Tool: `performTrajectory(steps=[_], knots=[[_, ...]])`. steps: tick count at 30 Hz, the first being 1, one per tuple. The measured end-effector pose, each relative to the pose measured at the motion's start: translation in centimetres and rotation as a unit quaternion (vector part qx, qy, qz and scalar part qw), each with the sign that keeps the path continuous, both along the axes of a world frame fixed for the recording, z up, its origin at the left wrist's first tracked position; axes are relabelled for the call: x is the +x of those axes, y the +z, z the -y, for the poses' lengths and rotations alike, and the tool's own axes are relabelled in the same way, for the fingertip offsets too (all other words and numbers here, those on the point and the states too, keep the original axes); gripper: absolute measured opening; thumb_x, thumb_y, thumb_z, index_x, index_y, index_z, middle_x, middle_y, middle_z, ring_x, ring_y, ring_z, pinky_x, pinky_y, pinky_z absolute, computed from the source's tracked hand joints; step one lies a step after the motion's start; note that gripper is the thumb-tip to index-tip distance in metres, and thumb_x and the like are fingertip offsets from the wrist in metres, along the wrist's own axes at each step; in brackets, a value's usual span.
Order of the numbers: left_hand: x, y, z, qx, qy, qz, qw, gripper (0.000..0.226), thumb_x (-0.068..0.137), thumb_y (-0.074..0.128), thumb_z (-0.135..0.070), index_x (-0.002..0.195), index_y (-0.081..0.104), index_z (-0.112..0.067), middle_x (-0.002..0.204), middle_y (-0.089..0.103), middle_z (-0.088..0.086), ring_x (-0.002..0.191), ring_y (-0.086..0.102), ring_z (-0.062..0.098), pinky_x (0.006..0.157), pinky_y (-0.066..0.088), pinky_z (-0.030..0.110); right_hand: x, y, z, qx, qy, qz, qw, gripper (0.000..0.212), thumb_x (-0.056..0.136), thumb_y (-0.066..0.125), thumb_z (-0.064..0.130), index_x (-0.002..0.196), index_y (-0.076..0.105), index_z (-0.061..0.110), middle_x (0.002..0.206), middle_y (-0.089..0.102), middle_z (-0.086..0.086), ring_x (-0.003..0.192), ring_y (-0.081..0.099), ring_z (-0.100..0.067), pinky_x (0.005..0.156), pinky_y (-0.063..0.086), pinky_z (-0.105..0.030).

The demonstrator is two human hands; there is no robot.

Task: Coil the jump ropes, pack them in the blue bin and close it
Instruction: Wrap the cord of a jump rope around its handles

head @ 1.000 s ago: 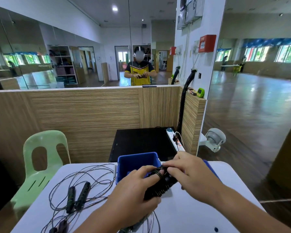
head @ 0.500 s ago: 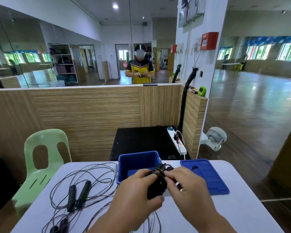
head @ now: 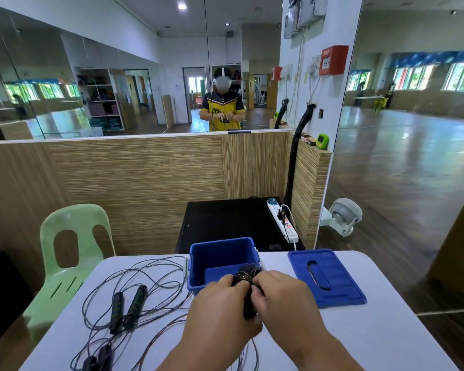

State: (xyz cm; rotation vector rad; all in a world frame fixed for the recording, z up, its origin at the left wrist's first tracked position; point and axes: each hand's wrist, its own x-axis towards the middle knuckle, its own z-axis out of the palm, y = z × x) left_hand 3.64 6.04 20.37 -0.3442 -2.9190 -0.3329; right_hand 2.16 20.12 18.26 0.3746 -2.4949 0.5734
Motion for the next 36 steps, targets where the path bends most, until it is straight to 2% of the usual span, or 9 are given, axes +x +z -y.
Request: performTrajectory(steps=[6,9,12,14,17,21,25,29,36], knots=[[0.2,-0.4,-0.1,0.016,0.013,-0.005,1.0,0.042,0.085,0.043,-0.061,0.114,0.061,-0.036,0.105,0.061,-0.013,0.095,0.059,0.014,0.069,0.038,0.028,0.1,-0.7,0.1,-0.028,0.019,-0.001,0.999,0.012,0.085,0.055,0.027,0.092,0.064,0.029,0.072,0.064,0.015,0.063,0.058,-0.005,0.053,0.042,-0.014],[0.2,-0.2,-0.4,-0.002,0.014,0.009,1.0,0.039,0.087,0.049,-0.057,0.115,0.06,-0.034,0.11,0.06,-0.012,0.099,0.059,0.016,0.07,0.036,0.029,0.3,-0.1,0.5,-0.038,0.01,0.0,0.999,0.038,0.07,0.067,0.019,0.108,0.067,0.027,0.071,0.066,0.016,0.06,0.06,-0.005,0.052,0.026,-0.003],[0.1,-0.1,-0.6,-0.02,0.011,0.027,0.999,0.04,0.087,0.054,-0.053,0.121,0.06,-0.034,0.114,0.061,-0.009,0.103,0.06,0.019,0.073,0.037,0.03,0.0,0.0,0.7,-0.017,0.007,0.011,1.0,0.032,0.069,0.066,0.017,0.099,0.07,0.027,0.069,0.066,0.015,0.06,0.061,-0.006,0.05,0.032,-0.008],[0.1,0.0,-0.7,-0.023,0.011,0.027,0.999,0.04,0.087,0.054,-0.051,0.123,0.058,-0.035,0.114,0.061,-0.009,0.103,0.061,0.019,0.073,0.037,0.03,-0.3,-0.1,0.6,-0.017,0.007,0.055,0.998,0.02,0.081,0.059,0.016,0.096,0.069,0.026,0.08,0.069,0.013,0.073,0.063,-0.009,0.063,0.04,-0.014],[0.0,-0.2,-1.0,-0.008,0.01,0.018,1.0,0.042,0.087,0.052,-0.053,0.126,0.057,-0.038,0.112,0.062,-0.009,0.102,0.062,0.019,0.073,0.038,0.03,-0.8,-0.2,0.3,-0.035,0.019,0.101,0.994,0.018,0.091,0.054,0.018,0.099,0.068,0.024,0.095,0.068,0.01,0.087,0.06,-0.01,0.074,0.039,-0.01],[-0.1,-0.8,-1.1,0.011,0.01,0.016,1.0,0.045,0.086,0.054,-0.054,0.128,0.055,-0.04,0.108,0.062,-0.009,0.101,0.061,0.018,0.073,0.041,0.03,-0.9,0.0,0.2,-0.091,0.023,0.124,0.988,0.018,0.089,0.059,0.015,0.093,0.072,0.027,0.091,0.065,0.015,0.085,0.06,-0.006,0.073,0.041,-0.007],[-0.3,-1.5,-0.7,0.02,0.006,0.014,1.0,0.051,0.082,0.059,-0.055,0.13,0.052,-0.042,0.111,0.059,-0.012,0.102,0.058,0.017,0.075,0.044,0.03,-0.8,0.7,-0.2,-0.233,0.017,0.208,0.95,0.026,0.085,0.063,0.007,0.082,0.073,0.031,0.079,0.071,0.014,0.08,0.065,0.001,0.065,0.051,-0.012],[-0.4,-1.9,-0.3,0.028,-0.007,0.002,1.0,0.053,0.083,0.06,-0.055,0.134,0.05,-0.042,0.12,0.057,-0.016,0.107,0.056,0.015,0.076,0.042,0.028,-0.7,1.1,-0.6,-0.336,0.008,0.295,0.894,0.026,0.086,0.063,0.004,0.086,0.072,0.028,0.08,0.072,0.004,0.075,0.067,-0.008,0.057,0.05,-0.015],[0.4,-1.9,0.0,0.051,-0.035,-0.023,0.998,0.045,0.082,0.056,-0.056,0.125,0.056,-0.043,0.122,0.057,-0.02,0.103,0.055,0.011,0.076,0.043,0.025,0.0,2.8,-1.0,-0.428,0.044,0.392,0.813,0.025,0.089,0.05,-0.004,0.095,0.07,0.01,0.074,0.067,-0.007,0.065,0.06,-0.014,0.053,0.049,-0.026]])
